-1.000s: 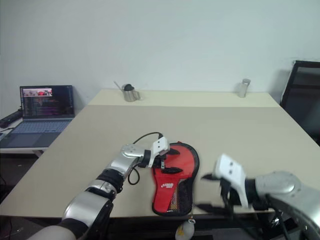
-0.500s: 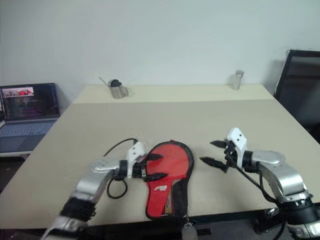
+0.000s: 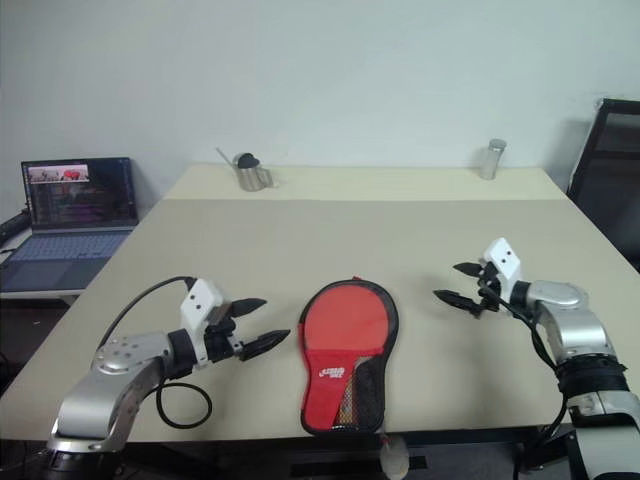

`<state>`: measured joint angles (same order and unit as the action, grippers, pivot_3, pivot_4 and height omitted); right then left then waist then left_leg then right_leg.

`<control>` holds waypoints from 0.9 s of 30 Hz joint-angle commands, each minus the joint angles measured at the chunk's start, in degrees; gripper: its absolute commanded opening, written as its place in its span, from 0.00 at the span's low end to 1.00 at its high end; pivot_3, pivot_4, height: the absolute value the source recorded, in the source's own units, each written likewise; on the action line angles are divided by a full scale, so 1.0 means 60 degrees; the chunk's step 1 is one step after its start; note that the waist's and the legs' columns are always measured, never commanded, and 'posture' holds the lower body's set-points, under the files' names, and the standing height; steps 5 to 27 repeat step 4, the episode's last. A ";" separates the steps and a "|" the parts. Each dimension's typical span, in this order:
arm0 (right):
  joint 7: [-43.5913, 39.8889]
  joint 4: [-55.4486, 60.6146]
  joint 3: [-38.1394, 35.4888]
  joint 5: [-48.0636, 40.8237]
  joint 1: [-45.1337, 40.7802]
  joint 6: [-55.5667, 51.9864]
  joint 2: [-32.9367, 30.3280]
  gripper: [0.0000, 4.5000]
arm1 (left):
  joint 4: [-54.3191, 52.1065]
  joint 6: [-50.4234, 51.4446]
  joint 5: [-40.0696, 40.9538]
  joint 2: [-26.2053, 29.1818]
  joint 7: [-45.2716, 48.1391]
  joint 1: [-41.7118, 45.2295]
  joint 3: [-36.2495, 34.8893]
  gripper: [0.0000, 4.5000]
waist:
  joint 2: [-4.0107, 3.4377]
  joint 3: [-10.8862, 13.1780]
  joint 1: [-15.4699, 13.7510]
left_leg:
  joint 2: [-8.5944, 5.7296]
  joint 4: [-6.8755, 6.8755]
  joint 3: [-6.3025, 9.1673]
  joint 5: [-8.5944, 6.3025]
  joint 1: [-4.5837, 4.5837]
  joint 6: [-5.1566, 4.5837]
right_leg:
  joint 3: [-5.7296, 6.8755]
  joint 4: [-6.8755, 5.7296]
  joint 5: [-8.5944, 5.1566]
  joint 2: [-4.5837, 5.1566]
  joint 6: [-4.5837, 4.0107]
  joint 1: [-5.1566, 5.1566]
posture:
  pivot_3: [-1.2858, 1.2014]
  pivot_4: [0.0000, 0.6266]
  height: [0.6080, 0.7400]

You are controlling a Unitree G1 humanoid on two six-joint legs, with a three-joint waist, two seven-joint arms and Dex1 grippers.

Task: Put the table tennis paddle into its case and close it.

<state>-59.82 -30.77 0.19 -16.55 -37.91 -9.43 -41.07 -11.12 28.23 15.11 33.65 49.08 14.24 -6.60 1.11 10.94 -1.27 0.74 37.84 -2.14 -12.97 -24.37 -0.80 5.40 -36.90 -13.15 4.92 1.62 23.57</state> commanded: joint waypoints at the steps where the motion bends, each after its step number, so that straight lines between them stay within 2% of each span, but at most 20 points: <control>1: -0.0186 -0.0186 -0.0422 0.0089 -0.0277 0.0373 -0.0282 0.98 | 0.0132 -0.0361 -0.0201 -0.0112 -0.0307 0.0197 0.0387 1.00 | 0.0000 0.0000 0.0002 | 0.0002 0.0000 -0.0001 0.0000 0.0000 0.0000 | 0.0000 0.0000 0.0000 -0.0002 0.0000 0.0000 | 0.52 0.24 1.00; 4: -0.0265 0.0185 -0.0380 0.0192 -0.0058 0.0102 -0.0571 0.98 | 0.0533 -0.0564 -0.0175 -0.0289 -0.0507 0.0424 0.0465 1.00 | -0.0002 0.0002 0.0016 | 0.0002 -0.0003 -0.0007 0.0000 0.0000 0.0000 | -0.0007 -0.0001 0.0000 -0.0002 0.0000 0.0002 | 0.52 0.24 1.00; 27: -0.0265 0.0185 -0.0380 0.0192 -0.0058 0.0102 -0.0571 0.98 | 0.0533 -0.0564 -0.0175 -0.0289 -0.0507 0.0424 0.0465 1.00 | -0.0002 0.0002 0.0016 | 0.0002 -0.0003 -0.0007 0.0000 0.0000 0.0000 | -0.0007 -0.0001 0.0000 -0.0002 0.0000 0.0002 | 0.52 0.24 1.00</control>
